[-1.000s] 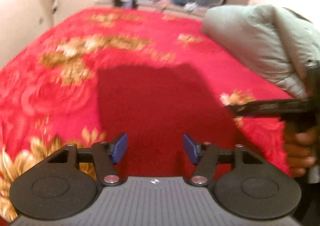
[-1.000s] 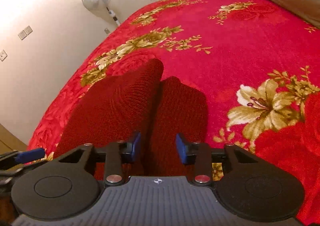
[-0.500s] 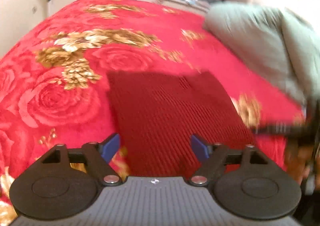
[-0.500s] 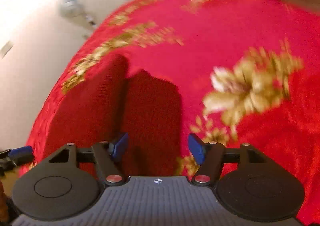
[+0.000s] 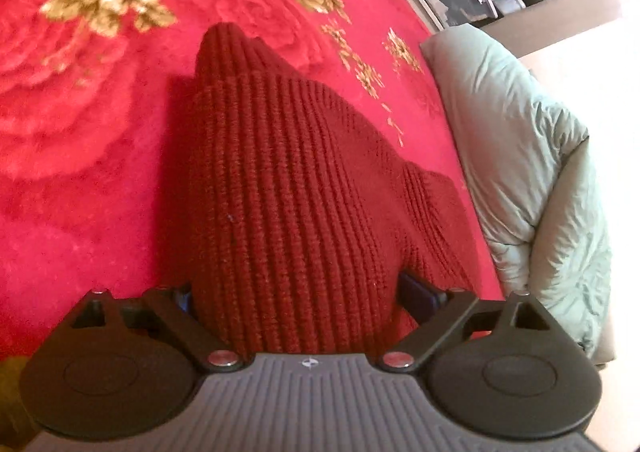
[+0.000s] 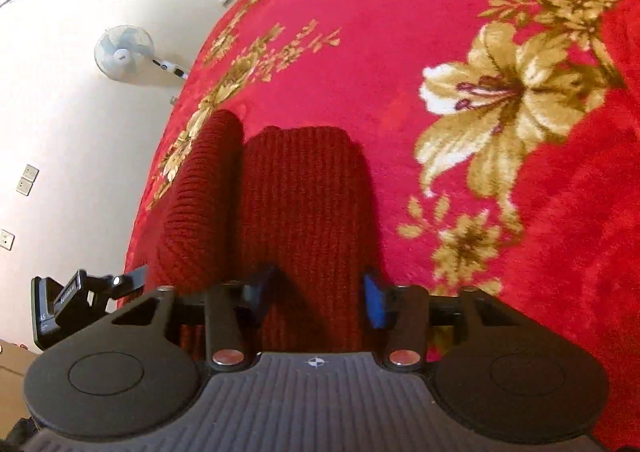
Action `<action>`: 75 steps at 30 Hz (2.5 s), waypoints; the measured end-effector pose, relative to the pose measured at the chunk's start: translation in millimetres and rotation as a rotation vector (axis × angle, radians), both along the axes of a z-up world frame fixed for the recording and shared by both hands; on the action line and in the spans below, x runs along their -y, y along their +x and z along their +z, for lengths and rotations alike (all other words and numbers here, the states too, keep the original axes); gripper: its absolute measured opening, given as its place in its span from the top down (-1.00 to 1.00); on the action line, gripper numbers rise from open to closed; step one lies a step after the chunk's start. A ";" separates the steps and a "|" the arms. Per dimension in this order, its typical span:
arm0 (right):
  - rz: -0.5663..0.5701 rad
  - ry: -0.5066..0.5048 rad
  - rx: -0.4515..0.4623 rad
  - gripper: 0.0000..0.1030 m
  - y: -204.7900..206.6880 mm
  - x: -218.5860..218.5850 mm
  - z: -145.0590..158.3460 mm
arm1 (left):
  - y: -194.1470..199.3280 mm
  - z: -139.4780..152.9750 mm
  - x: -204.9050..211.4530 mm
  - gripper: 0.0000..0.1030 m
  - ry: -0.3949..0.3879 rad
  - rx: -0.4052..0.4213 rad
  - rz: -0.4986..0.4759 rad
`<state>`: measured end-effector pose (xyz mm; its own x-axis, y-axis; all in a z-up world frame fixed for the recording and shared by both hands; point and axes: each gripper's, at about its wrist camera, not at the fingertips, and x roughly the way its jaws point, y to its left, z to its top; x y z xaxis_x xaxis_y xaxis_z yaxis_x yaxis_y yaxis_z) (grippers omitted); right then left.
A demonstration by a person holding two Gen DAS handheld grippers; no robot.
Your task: Fold small clothes
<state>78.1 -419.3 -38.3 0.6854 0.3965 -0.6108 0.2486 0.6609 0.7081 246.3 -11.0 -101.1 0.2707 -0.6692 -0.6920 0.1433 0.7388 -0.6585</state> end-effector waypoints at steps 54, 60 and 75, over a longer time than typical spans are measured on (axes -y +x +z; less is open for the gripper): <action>0.096 -0.748 0.495 -0.17 -47.7 -159.4 227.6 | -177.6 179.4 -51.2 -0.99 0.527 0.766 0.186; -0.010 -0.783 0.517 -0.43 -100.8 -176.4 256.9 | -241.5 213.4 -23.4 -0.99 0.594 0.738 0.315; 0.039 -0.741 0.291 -0.59 -143.6 -199.7 206.6 | -336.3 231.4 7.1 -0.99 0.685 0.522 0.375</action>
